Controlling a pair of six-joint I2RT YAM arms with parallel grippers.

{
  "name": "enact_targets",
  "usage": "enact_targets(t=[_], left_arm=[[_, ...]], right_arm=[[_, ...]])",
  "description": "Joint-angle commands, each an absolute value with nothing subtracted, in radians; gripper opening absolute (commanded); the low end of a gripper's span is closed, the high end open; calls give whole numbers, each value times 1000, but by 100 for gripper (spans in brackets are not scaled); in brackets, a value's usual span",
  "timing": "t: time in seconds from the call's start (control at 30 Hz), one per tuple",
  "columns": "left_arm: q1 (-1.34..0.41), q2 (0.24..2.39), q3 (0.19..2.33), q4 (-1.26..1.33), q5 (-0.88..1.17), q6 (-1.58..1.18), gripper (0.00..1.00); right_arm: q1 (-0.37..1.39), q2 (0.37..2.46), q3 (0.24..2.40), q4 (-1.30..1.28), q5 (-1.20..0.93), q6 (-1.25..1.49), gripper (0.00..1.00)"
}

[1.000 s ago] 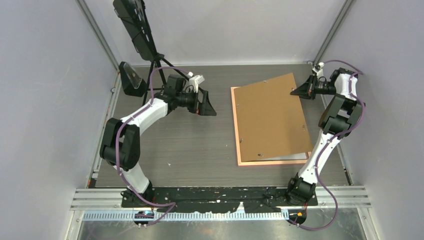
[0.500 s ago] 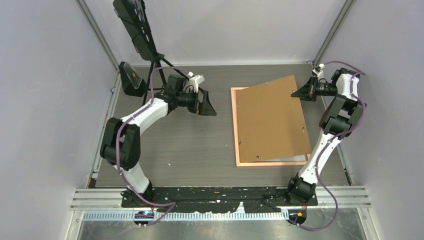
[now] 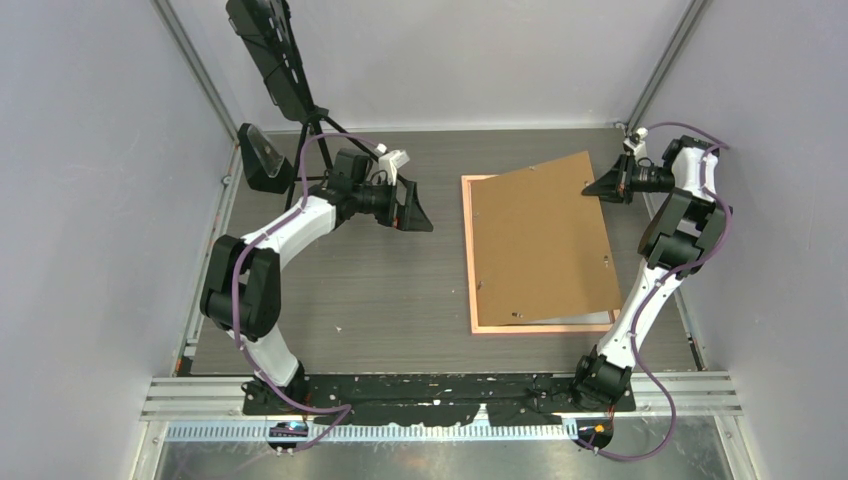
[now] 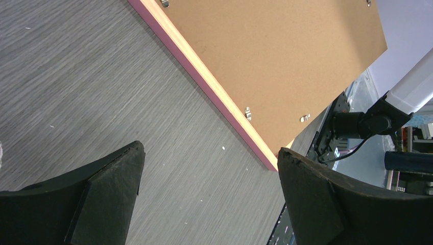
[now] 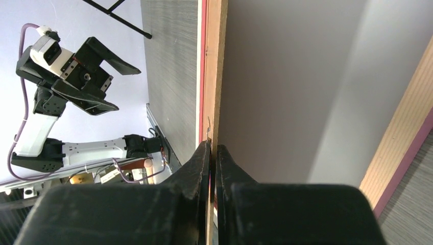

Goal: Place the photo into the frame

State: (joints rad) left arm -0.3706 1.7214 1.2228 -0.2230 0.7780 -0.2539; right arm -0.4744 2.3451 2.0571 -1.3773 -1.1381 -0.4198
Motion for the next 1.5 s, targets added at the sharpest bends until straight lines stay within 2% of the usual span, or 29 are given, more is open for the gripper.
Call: enact_targets(t=[0.0, 0.43, 0.7, 0.83, 0.97, 1.27, 1.47], left_arm=[[-367, 1724, 1257, -218, 787, -242, 99], [-366, 1732, 1260, -225, 788, -237, 99], [-367, 1739, 1264, -228, 791, -238, 99], [-367, 1740, 1265, -230, 795, -239, 99], [-365, 1741, 1263, -230, 799, -241, 99], [-366, 1738, 1261, -227, 809, -245, 99], [-365, 1735, 1259, -226, 813, -248, 99]], right_arm=[[-457, 2348, 2099, -1371, -1103, -429, 5], [-427, 2396, 2123, -1312, -1048, -429, 7], [-425, 2339, 2017, -1170, -937, -368, 32], [-420, 2304, 1967, -1103, -880, -343, 51], [-408, 2268, 1929, -1062, -825, -333, 64], [-378, 2130, 1845, -995, -705, -324, 77], [-331, 2080, 1819, -984, -605, -332, 78]])
